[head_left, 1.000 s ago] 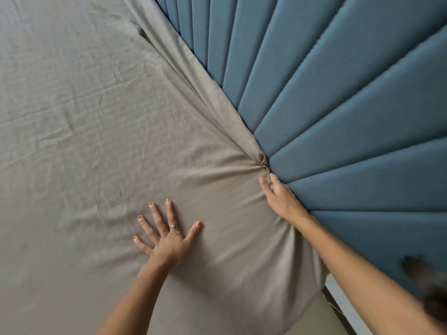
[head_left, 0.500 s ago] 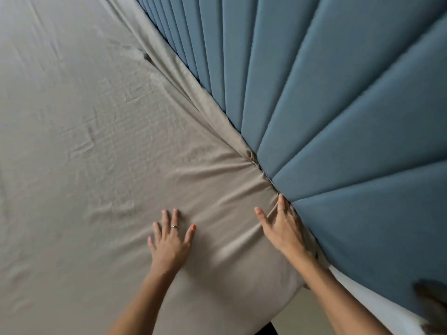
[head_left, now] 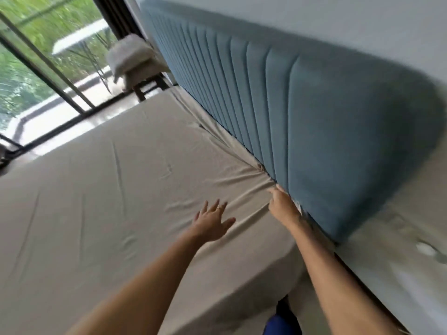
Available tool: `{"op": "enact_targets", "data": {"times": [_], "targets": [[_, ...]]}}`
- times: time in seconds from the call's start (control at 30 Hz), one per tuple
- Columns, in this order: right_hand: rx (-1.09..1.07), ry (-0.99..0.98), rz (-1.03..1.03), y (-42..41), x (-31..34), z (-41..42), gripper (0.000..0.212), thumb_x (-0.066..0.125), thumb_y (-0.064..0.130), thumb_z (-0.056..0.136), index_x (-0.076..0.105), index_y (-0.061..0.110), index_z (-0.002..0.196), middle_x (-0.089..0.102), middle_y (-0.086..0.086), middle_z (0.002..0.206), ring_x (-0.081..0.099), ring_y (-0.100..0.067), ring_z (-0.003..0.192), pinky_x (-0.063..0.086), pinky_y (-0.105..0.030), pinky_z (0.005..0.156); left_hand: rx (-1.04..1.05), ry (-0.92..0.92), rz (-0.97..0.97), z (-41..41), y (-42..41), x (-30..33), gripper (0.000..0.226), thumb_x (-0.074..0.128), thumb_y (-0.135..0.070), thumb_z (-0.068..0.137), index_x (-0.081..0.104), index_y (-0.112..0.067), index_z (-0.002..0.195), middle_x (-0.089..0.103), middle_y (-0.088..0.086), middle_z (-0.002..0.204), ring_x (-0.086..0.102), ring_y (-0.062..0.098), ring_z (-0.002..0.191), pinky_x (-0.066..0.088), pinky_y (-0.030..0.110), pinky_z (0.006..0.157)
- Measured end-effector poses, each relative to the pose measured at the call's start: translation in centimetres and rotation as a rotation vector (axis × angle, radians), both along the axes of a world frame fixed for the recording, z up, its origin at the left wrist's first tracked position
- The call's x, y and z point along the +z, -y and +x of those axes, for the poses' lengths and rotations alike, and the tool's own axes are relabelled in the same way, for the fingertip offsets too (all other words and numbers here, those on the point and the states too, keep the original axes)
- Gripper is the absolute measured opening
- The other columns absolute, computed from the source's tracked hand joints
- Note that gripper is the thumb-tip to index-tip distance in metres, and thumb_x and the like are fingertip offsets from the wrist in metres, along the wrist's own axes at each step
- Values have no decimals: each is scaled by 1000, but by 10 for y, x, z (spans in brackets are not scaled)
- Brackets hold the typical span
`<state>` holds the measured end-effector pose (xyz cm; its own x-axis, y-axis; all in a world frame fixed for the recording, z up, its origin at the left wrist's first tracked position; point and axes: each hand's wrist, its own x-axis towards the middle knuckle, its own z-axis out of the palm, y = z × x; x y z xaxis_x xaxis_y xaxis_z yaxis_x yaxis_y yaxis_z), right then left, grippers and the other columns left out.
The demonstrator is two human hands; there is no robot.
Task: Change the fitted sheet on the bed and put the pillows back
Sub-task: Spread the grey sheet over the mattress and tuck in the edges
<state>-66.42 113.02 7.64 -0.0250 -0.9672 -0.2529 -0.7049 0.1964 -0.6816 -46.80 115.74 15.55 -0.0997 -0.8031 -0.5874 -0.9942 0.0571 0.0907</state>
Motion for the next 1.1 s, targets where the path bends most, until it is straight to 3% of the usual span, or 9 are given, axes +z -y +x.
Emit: {"op": "enact_targets", "data": {"times": [0.13, 0.27, 0.33, 0.4, 0.5, 0.57, 0.77, 0.9, 1.1], "targets": [[62, -41, -178, -24, 104, 22, 51, 27, -9, 92, 42, 1, 139, 31, -20, 151, 37, -32, 135, 28, -34, 110, -51, 24, -106, 0, -33, 79, 71, 35, -53, 98, 1, -27, 154, -7, -2, 162, -10, 28, 148, 3, 47, 118], [189, -202, -184, -43, 165, 20, 55, 30, -2, 92, 36, 11, 145, 16, -5, 159, 23, -29, 144, 19, -36, 118, -98, -30, -262, -15, -55, 150, 71, 35, -52, 99, -1, -25, 154, -4, 0, 162, -8, 28, 148, 5, 47, 118], [222, -285, -103, -50, 177, 12, 46, 36, 5, 93, 45, 8, 139, 31, -10, 153, 31, -34, 139, 27, -38, 114, -111, -84, -329, -17, -69, 173, 70, 35, -51, 99, 1, -25, 154, -3, -1, 162, -8, 27, 148, 4, 46, 118], [257, -299, -30, -62, 177, 3, 38, 42, 9, 92, 54, 5, 127, 51, -17, 136, 48, -36, 125, 40, -36, 100, -98, -151, -375, -9, -80, 183, 70, 36, -51, 99, 1, -26, 154, -3, -2, 162, -8, 27, 148, 4, 46, 118], [353, -366, 117, -81, 150, -18, 30, 45, 9, 89, 65, 4, 110, 63, -19, 119, 59, -33, 111, 47, -36, 88, -39, -204, -415, 11, -86, 176, 71, 38, -50, 99, 0, -27, 154, -3, -2, 162, -7, 27, 148, 5, 47, 118], [399, -408, 231, -88, 123, -36, 31, 42, 5, 88, 66, 2, 108, 65, -17, 117, 59, -31, 111, 45, -34, 92, 44, -223, -430, 25, -87, 158, 71, 38, -51, 98, 1, -27, 154, -2, -2, 162, -6, 25, 149, 6, 46, 118], [346, -398, 271, -84, 35, -71, 29, 41, 7, 87, 66, 5, 102, 65, -14, 118, 57, -32, 114, 43, -34, 90, 99, -190, -268, 14, -79, 45, 73, 39, -52, 98, 3, -25, 155, -2, -3, 162, -7, 24, 149, 5, 43, 119], [314, -289, 243, -64, -31, -72, 42, 41, 25, 100, 46, 8, 139, 47, -12, 143, 42, -28, 132, 34, -30, 102, 76, -221, -232, -26, -57, -52, 73, 38, -53, 97, 3, -24, 155, -2, -3, 162, -6, 23, 149, 5, 42, 119], [119, -126, 46, -21, -129, -76, 61, 41, 41, 100, 29, 5, 148, 35, -15, 151, 33, -27, 140, 26, -29, 110, -137, -218, -301, -70, -47, -191, 77, 37, -63, 93, 8, -27, 154, 2, -5, 162, -3, 20, 149, 4, 42, 119]]}}
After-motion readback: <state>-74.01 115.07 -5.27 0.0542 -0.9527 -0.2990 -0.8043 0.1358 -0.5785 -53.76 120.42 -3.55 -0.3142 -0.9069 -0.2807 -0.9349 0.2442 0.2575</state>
